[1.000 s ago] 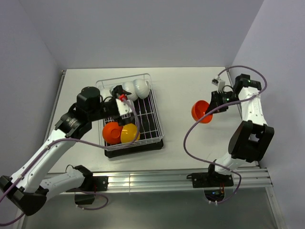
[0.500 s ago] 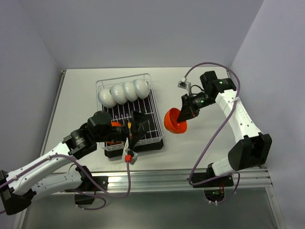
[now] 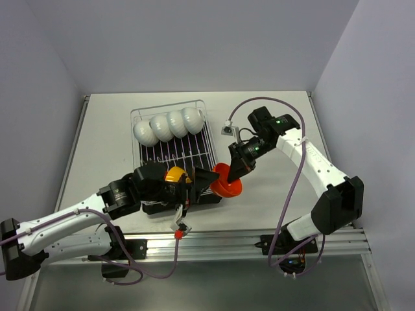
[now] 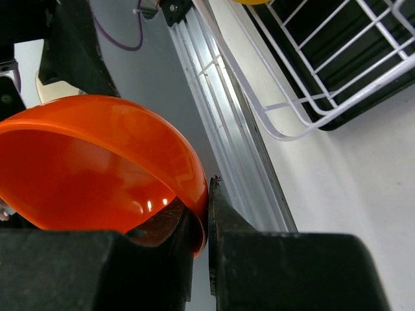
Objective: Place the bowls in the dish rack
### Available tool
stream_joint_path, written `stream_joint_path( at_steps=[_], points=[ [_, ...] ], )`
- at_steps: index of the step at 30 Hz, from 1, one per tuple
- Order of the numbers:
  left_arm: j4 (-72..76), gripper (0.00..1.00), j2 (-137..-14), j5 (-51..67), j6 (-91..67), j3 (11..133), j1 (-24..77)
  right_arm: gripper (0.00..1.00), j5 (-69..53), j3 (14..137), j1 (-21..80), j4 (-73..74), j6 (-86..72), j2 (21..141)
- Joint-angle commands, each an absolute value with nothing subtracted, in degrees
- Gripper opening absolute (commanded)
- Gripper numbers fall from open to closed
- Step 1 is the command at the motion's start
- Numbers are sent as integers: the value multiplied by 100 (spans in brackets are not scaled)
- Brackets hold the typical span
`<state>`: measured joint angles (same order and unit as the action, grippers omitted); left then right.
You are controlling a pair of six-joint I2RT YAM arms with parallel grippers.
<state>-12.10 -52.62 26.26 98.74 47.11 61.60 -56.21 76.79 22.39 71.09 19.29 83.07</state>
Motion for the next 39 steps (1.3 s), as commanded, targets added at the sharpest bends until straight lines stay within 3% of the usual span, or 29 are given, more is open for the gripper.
stream_joint_path(
  at_steps=[1, 11, 15, 16, 20, 23, 25, 26, 27, 28, 29, 31, 34, 39],
  points=[
    [-1196, 99, -5326, 2602, 10361, 4764, 6240, 0, -5766, 7726, 2399, 6882, 1679, 8227],
    [-1327, 99, -5511, 2558, 10441, 4799, 6433, 0, -5792, 7752, 2593, 6952, 1635, 8349],
    [-1371, 93, -5555, 2523, 10354, 4869, 6460, 0, -5810, 7761, 2601, 6979, 1652, 8367],
    [-1397, 91, -5563, 2514, 10310, 4895, 6469, 0, -5810, 7752, 2602, 6979, 1661, 8367],
    [-1591, 59, -5607, 2531, 10134, 5097, 6495, 0, -5705, 7752, 2602, 6961, 1652, 8367],
    [-1512, 44, -5607, 2514, 9897, 5159, 6539, 1, -5695, 7848, 2602, 6987, 1661, 8402],
    [-1459, 37, -5581, 2470, 9801, 5150, 6557, 9, -5669, 7892, 2602, 7005, 1661, 8394],
    [-1442, 29, -5546, 2461, 9765, 5150, 6574, 13, -5652, 7927, 2602, 6996, 1644, 8394],
    [-1407, 25, -5528, 2444, 9704, 5133, 6583, 21, -5590, 7945, 2602, 7005, 1644, 8385],
    [-1380, 20, -5511, 2426, 9520, 5176, 6609, 45, -5538, 7954, 2602, 6979, 1583, 8359],
    [-1345, 9, -5476, 2400, 9388, 5203, 6653, 54, -5459, 7980, 2602, 6857, 1512, 8332],
    [-1231, 3, -5476, 2356, 8846, 5308, 6706, 73, -5265, 7998, 2523, 6672, 1267, 8201],
    [-1239, 0, -5476, 2233, 8195, 5510, 6785, 85, -5203, 8243, 2208, 6504, 1117, 8147],
    [-1406, 1, -5484, 1785, 7121, 5748, 6899, 88, -5396, 9130, 1250, 6635, 1046, 8297]
  ],
)
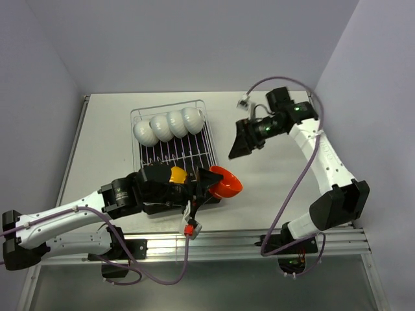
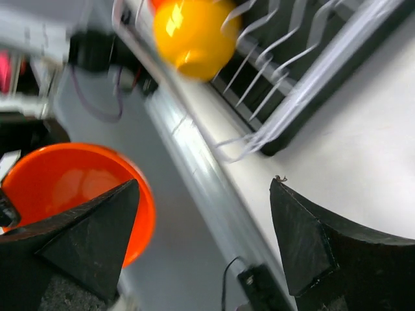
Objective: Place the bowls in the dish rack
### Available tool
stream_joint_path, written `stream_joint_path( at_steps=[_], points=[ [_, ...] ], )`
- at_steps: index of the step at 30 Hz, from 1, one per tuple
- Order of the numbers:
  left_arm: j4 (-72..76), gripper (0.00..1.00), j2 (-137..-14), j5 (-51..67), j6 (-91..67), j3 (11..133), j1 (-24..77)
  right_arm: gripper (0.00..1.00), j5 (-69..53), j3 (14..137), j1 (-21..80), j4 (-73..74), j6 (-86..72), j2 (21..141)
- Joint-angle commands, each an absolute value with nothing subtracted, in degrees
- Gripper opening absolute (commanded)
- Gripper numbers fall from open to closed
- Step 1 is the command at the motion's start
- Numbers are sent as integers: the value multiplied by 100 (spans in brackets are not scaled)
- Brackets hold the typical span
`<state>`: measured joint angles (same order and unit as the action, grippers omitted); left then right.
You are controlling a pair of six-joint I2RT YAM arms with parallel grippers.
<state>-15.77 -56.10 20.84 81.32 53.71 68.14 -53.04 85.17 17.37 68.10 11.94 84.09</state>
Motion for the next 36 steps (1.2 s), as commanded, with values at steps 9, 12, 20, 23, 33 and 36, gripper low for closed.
stream_joint_path(
  at_steps=[9, 12, 20, 23, 33, 36],
  points=[
    [-2443, 0, -6178, 1766, 2705, 7101, 6496, 89, -5765, 10151, -526, 7136, 1274, 8604],
    [-2557, 0, -6398, 2161, 1710, 7347, 5943, 89, -5792, 10038, -615, 7216, 1406, 8613],
    [-3277, 0, -7206, 3338, 54, 7963, 4379, 89, -5766, 9721, -624, 7268, 1564, 8508],
    [-3480, 0, -7408, 3759, -588, 7954, 3870, 89, -5748, 9616, -624, 7312, 1643, 8490],
    [-3814, 0, -7883, 4210, -1116, 7682, 3507, 88, -5783, 9299, -624, 7365, 1801, 8464],
    [-3902, 0, -8042, 4122, -1169, 7638, 3507, 88, -5757, 9299, -624, 7383, 1828, 8464]
  ],
)
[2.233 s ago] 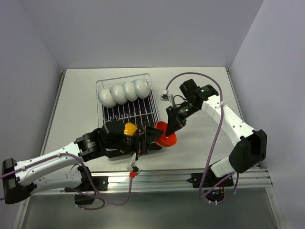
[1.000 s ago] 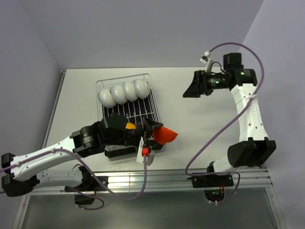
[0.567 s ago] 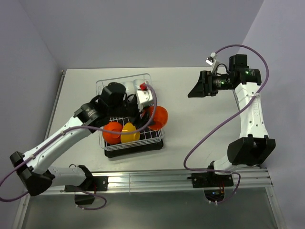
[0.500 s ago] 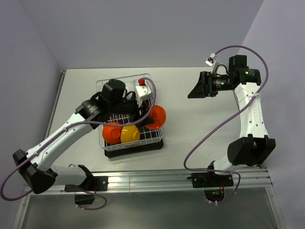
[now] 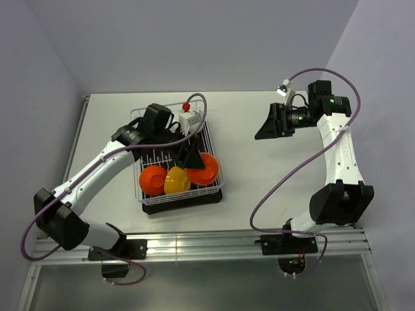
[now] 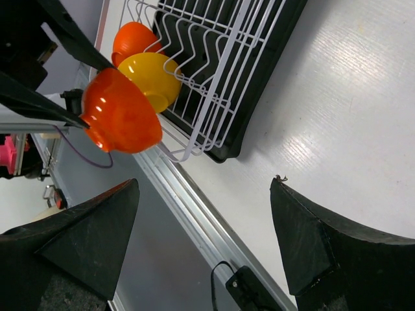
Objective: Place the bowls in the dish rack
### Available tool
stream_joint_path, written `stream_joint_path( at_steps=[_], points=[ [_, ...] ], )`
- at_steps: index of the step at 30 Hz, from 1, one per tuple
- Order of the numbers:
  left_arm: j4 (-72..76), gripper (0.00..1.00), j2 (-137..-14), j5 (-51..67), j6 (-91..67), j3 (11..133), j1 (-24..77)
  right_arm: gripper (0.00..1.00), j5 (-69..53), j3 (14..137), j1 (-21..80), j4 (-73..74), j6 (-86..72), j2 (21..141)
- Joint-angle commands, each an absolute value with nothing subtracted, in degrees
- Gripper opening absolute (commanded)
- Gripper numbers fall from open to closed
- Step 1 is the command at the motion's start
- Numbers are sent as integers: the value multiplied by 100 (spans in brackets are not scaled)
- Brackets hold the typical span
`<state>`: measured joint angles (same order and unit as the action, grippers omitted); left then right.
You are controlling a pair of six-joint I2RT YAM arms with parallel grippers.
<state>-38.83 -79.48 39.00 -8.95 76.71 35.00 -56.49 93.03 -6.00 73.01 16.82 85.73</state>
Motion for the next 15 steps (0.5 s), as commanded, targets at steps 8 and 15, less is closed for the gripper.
stream_joint_path(
  at_steps=[8, 15],
  points=[
    [-4008, 0, -8209, 3745, -1292, 7524, 3542, 88, -5774, 9211, -624, 7365, 1846, 8481],
    [-4052, 0, -8376, 3279, -1283, 7497, 3674, 88, -5766, 9193, -624, 7400, 1916, 8508]
  ],
)
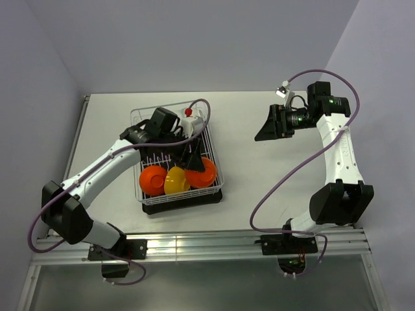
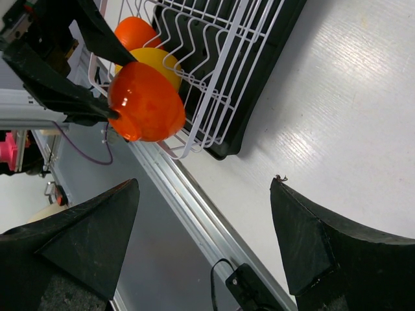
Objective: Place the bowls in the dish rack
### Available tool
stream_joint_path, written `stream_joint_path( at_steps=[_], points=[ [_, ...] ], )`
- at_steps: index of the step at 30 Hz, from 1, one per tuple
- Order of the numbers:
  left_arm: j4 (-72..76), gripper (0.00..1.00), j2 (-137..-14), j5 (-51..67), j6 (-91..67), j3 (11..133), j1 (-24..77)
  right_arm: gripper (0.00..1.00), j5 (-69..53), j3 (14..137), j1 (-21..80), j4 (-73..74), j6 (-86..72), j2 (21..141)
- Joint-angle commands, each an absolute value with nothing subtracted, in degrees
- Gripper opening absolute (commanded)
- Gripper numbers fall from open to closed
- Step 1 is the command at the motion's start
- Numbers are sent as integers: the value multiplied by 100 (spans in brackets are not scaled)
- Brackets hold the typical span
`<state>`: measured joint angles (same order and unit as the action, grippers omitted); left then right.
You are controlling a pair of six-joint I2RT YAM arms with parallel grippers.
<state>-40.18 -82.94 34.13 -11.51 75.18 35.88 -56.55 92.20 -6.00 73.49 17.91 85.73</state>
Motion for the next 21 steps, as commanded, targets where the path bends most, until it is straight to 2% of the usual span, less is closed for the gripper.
stream_joint_path(
  at_steps=[1, 21],
  points=[
    [-4043, 0, -8402, 3244, -1283, 7488, 3700, 88, -5766, 9185, -624, 7418, 1916, 8508],
    [-4175, 2, -8851, 2628, -1125, 7471, 3929, 88, -5748, 9150, -624, 7515, 2048, 8552]
  ],
)
